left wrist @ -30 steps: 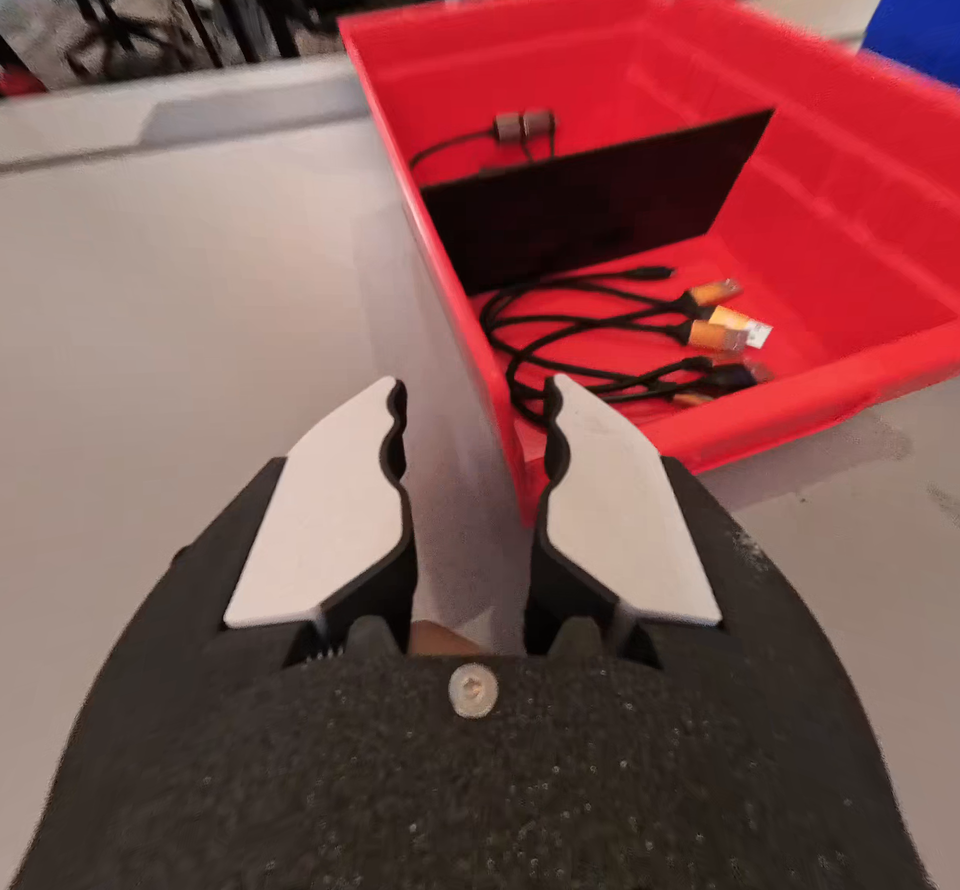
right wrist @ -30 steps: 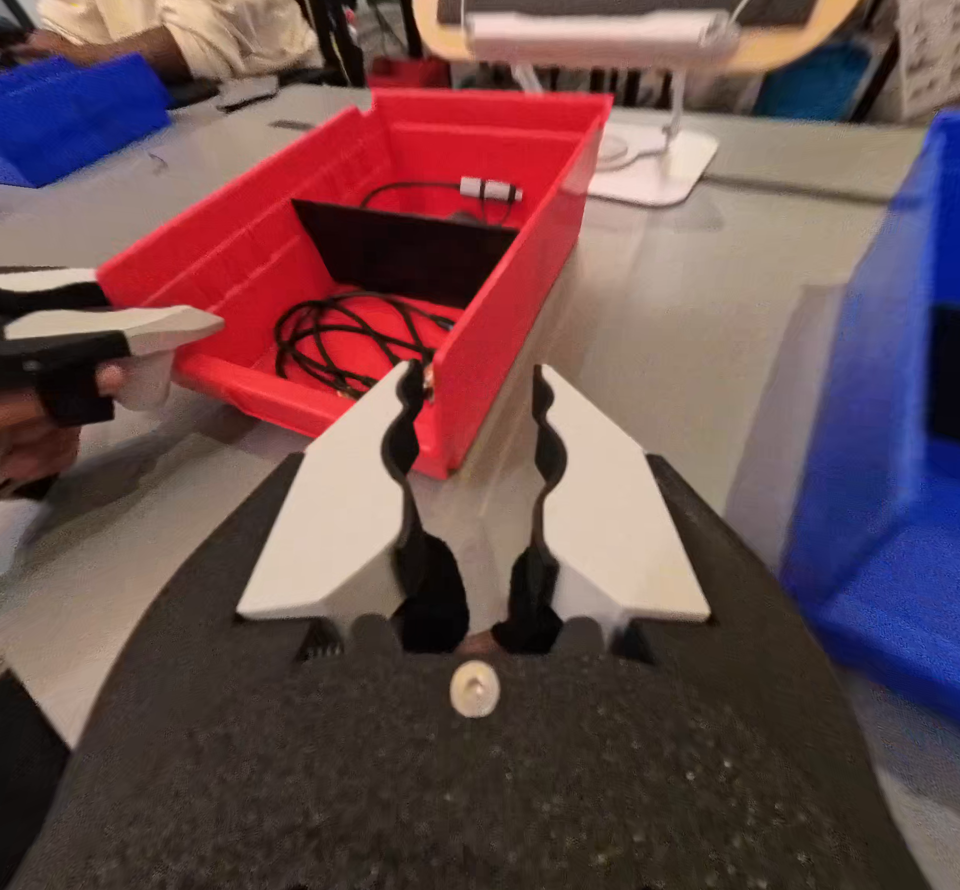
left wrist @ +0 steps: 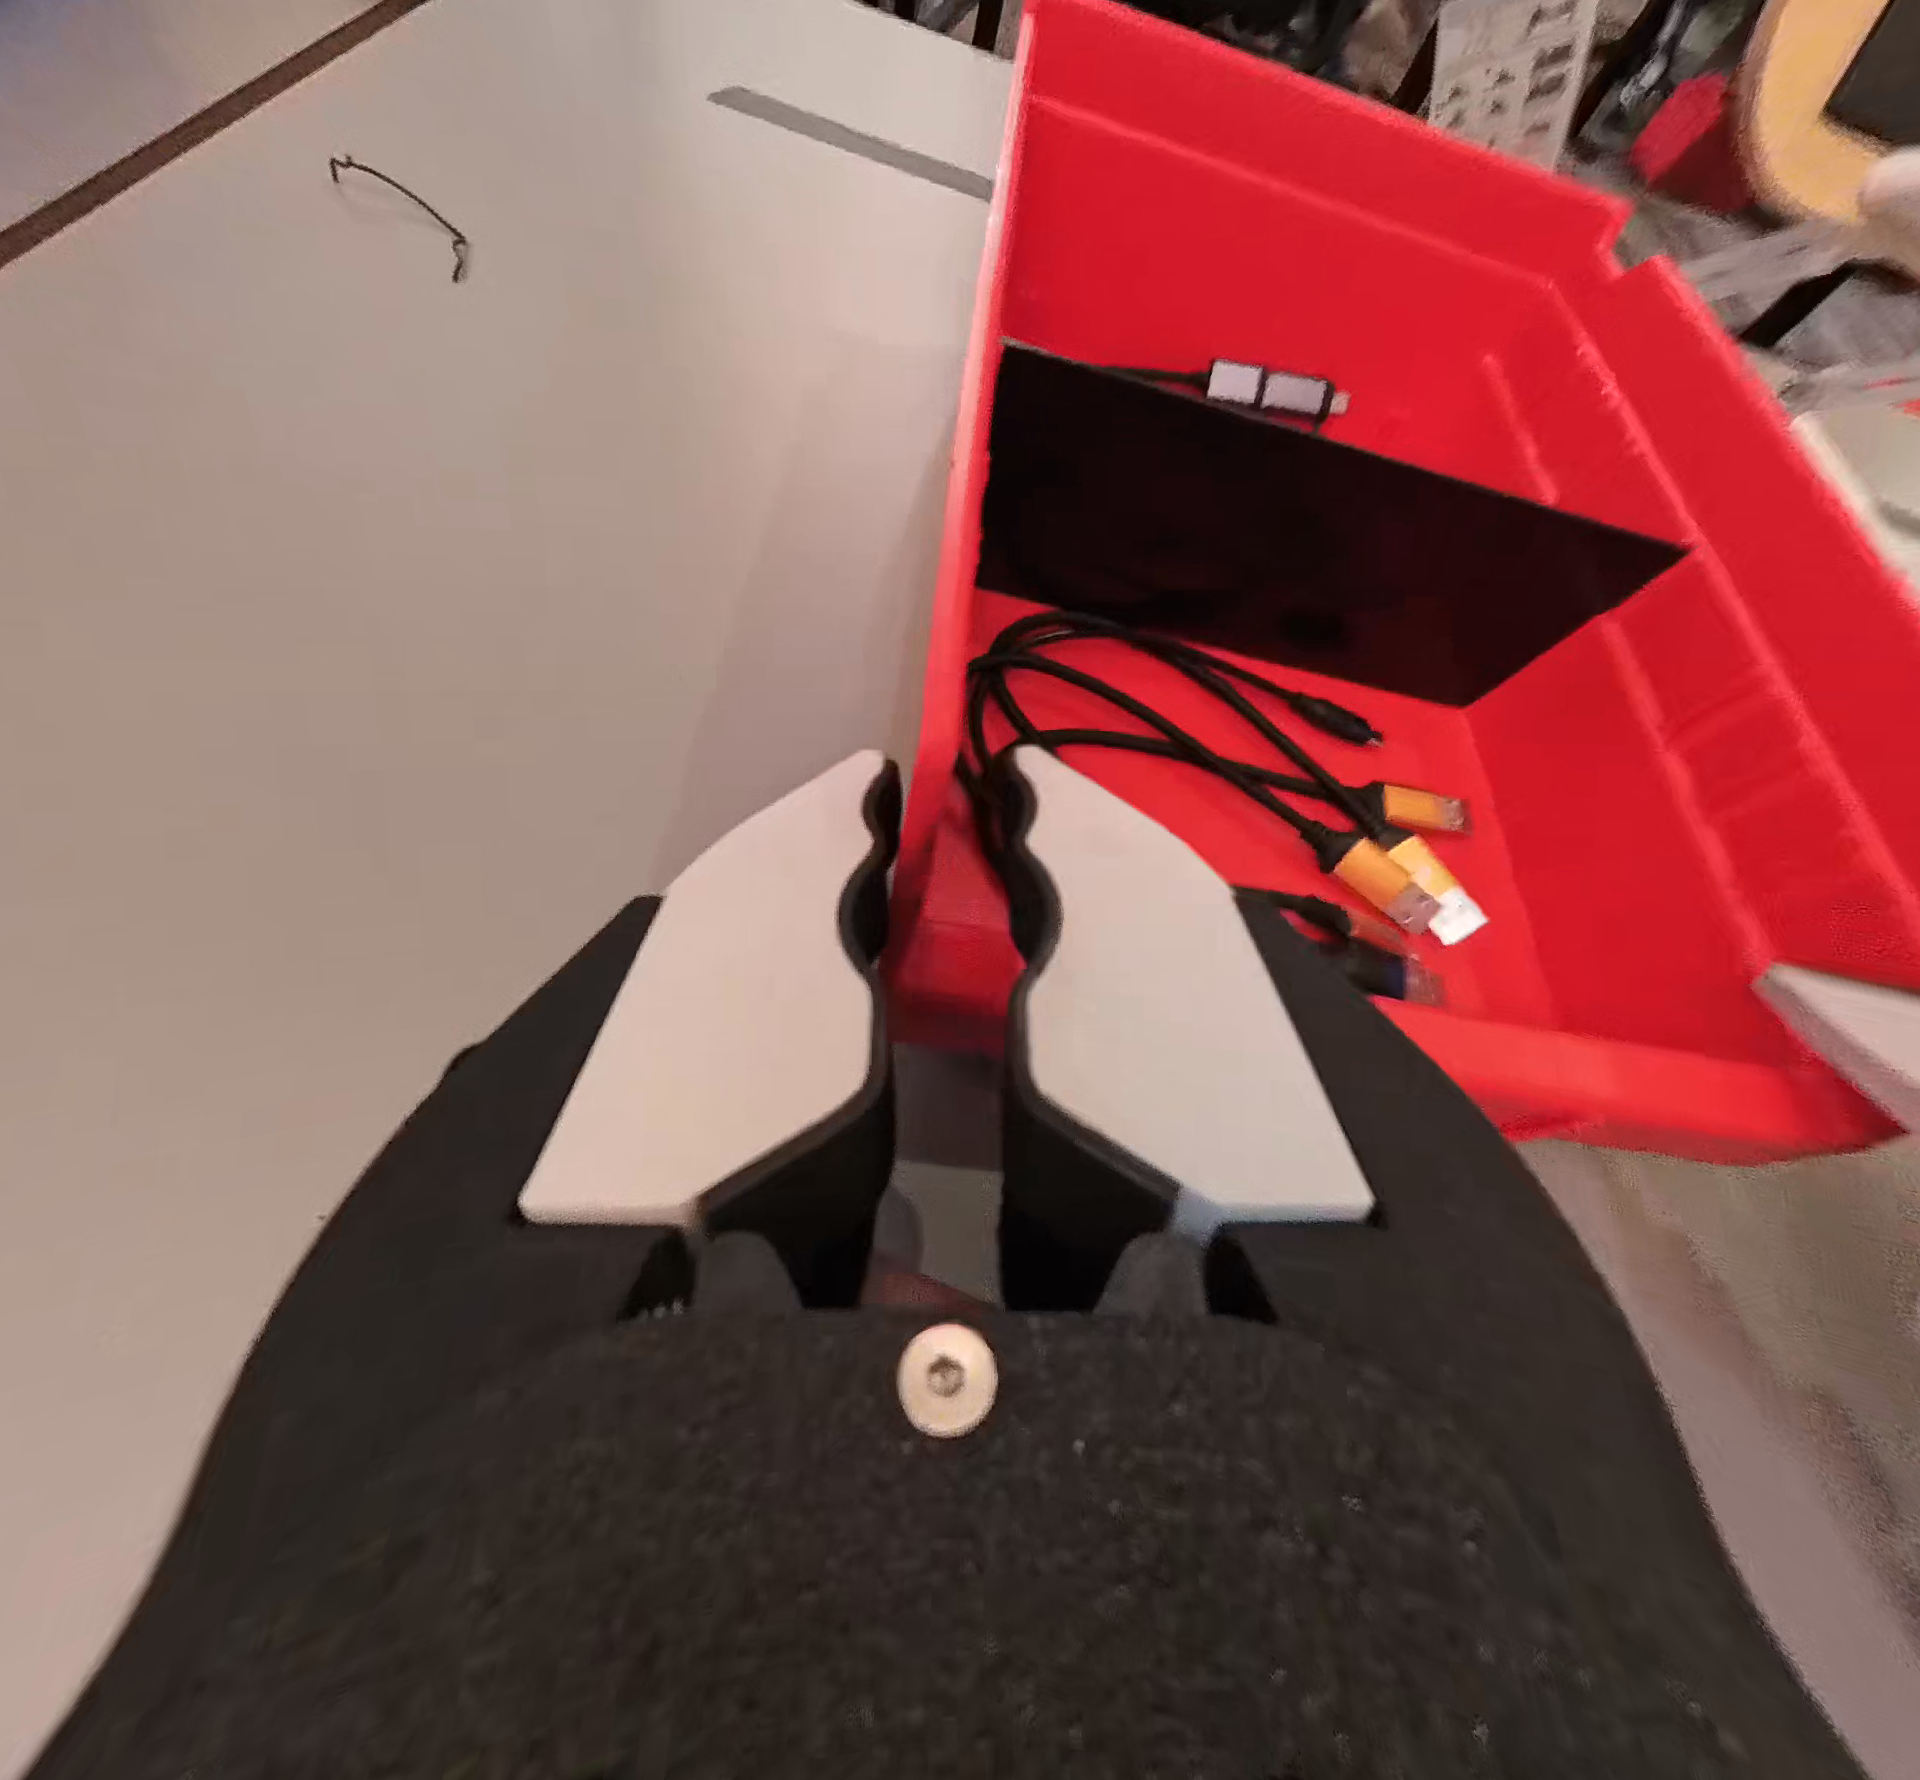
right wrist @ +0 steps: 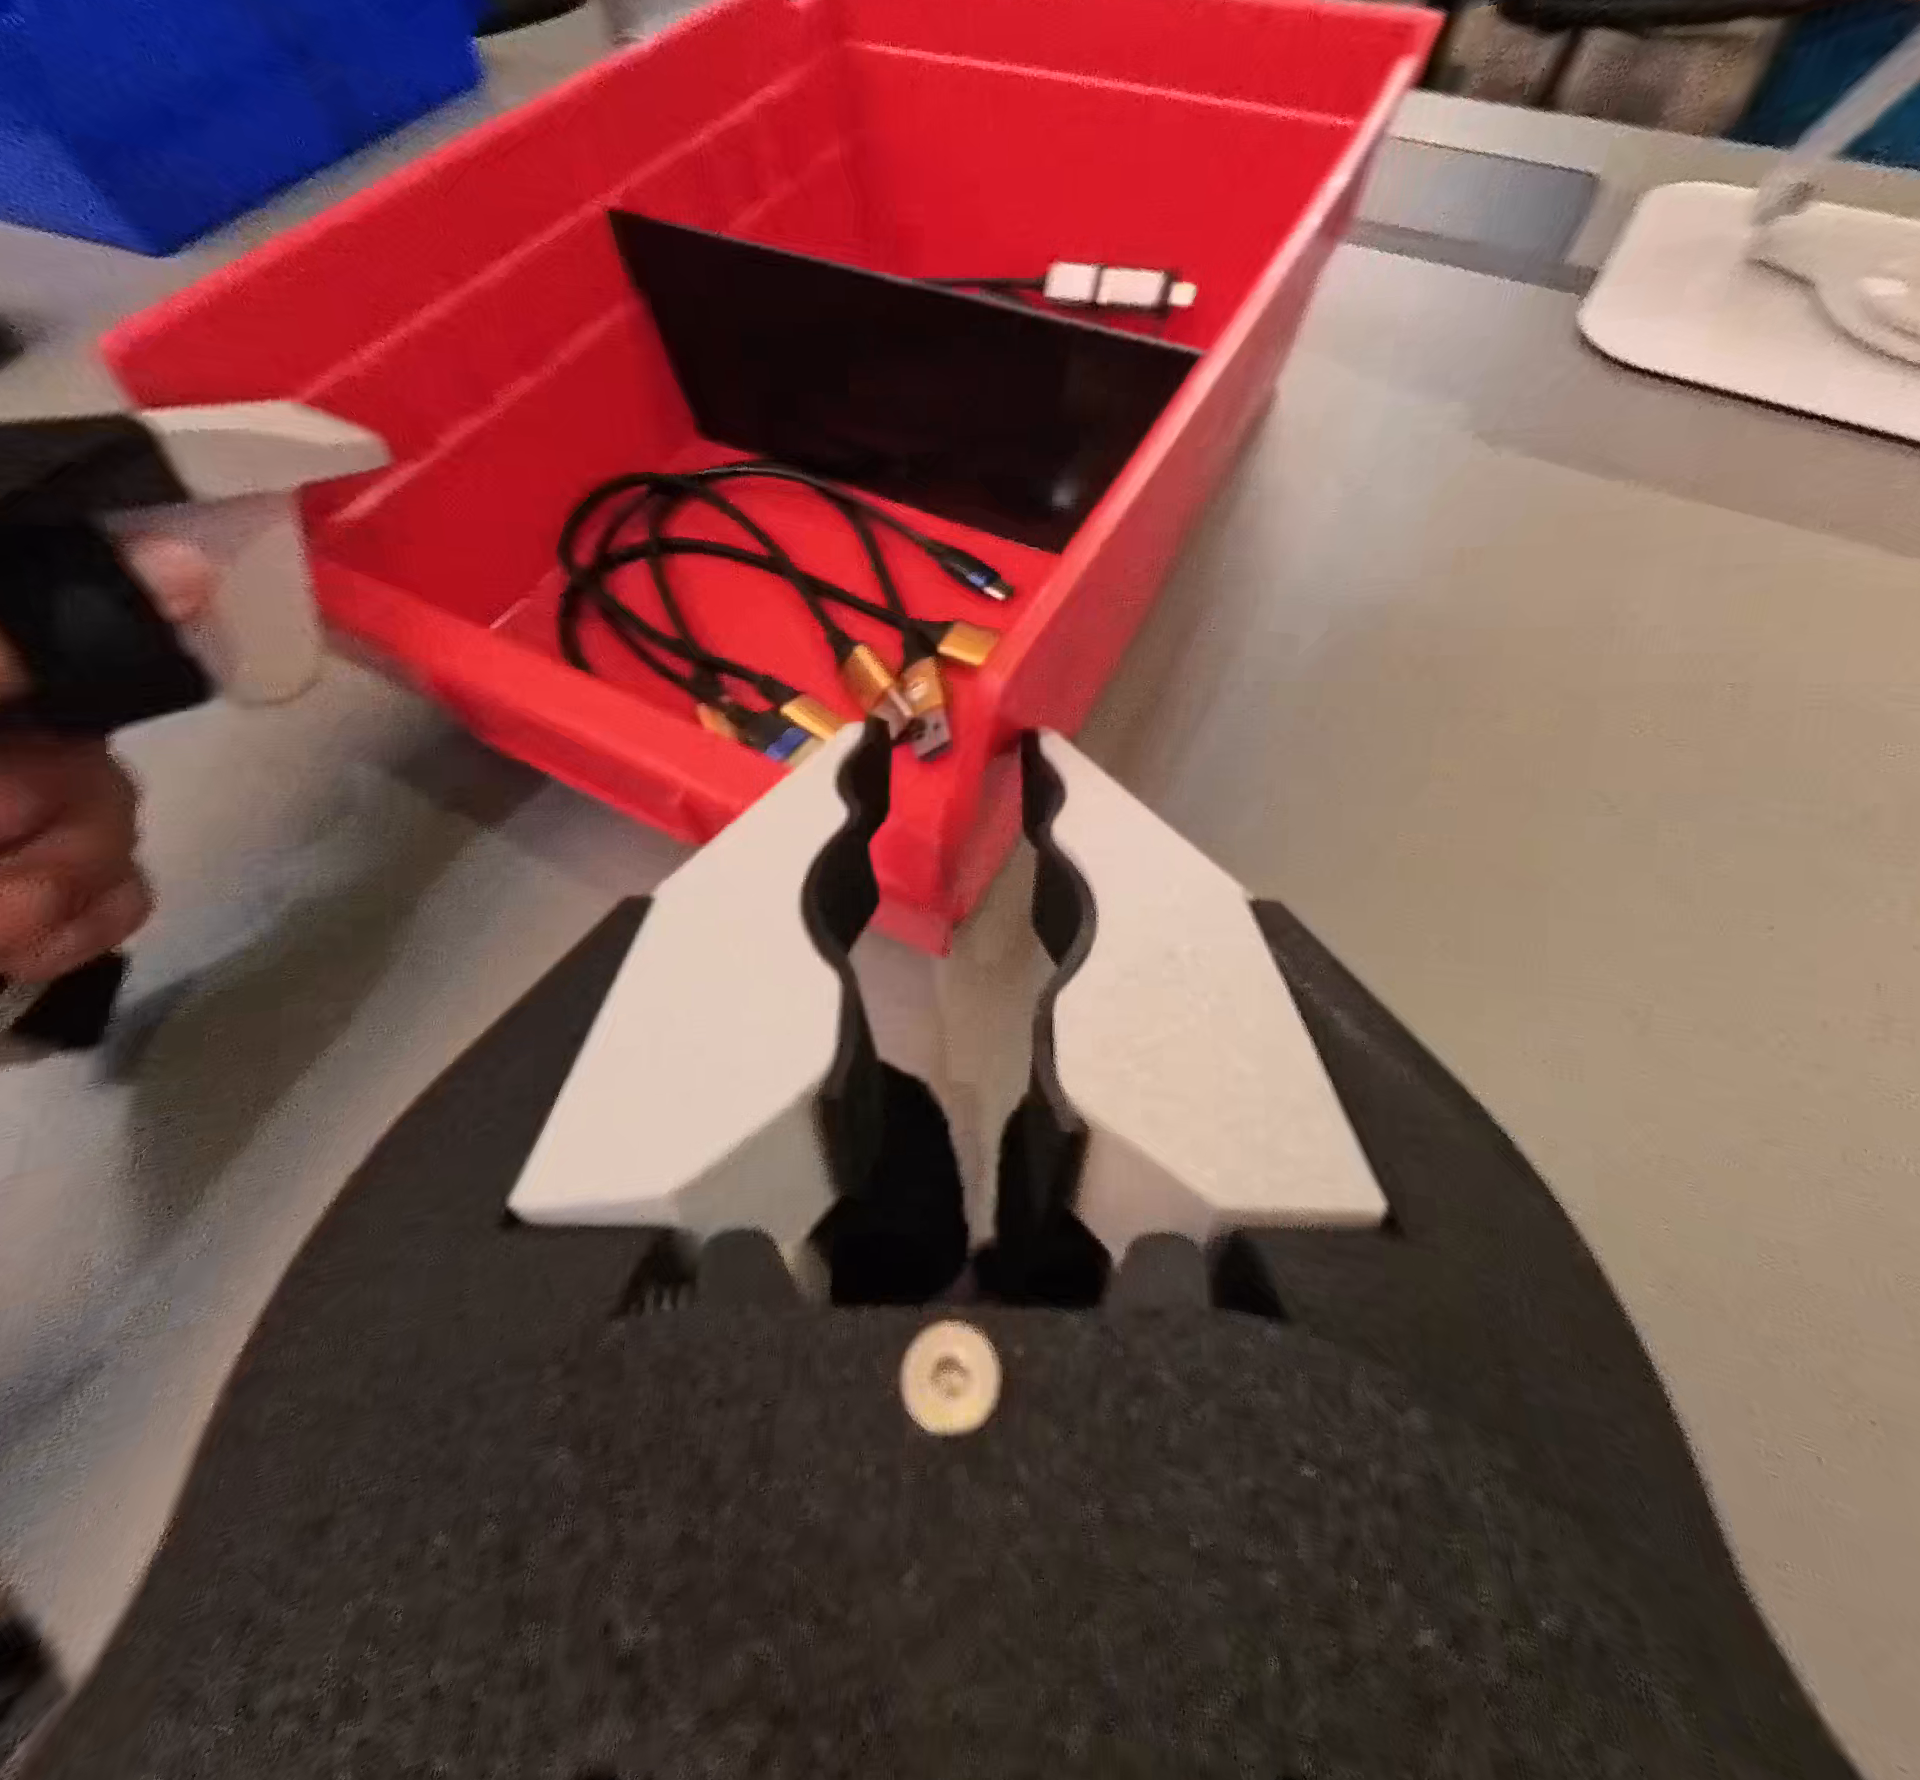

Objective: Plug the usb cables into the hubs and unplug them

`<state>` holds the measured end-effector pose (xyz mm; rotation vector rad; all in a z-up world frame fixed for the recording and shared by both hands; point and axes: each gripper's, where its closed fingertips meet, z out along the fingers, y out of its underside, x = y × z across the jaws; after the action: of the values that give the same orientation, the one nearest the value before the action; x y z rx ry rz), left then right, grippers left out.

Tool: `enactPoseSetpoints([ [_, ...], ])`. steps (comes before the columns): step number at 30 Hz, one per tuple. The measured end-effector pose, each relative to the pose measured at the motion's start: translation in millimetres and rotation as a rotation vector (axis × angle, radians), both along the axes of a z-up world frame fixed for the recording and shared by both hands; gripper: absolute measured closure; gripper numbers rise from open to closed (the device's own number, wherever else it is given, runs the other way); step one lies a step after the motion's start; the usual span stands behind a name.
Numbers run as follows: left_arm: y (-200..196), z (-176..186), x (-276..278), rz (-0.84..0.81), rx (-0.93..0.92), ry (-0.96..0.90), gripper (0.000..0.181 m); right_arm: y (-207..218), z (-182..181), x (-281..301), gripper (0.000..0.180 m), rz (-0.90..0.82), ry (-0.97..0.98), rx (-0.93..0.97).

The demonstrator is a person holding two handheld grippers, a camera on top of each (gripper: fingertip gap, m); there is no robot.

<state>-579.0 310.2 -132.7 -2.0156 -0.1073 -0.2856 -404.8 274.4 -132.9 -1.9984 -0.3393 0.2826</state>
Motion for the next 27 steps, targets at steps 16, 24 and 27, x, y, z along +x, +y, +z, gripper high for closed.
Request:
enactPoseSetpoints([
  [16,-55.2,39.7,48.9,0.037,0.207,0.15,0.152,-86.3,25.8,319.4,0.134,-0.176,-0.082,0.063],
  [24,-76.7,35.5,87.2,-0.109,0.197,0.177,0.155,-123.4,25.5,441.8,0.136,-0.308,0.165,0.105],
  [27,-77.2,36.4,89.1,-0.123,0.205,0.206,0.155,-135.0,28.5,472.7,0.139,-0.39,0.282,0.138],
])
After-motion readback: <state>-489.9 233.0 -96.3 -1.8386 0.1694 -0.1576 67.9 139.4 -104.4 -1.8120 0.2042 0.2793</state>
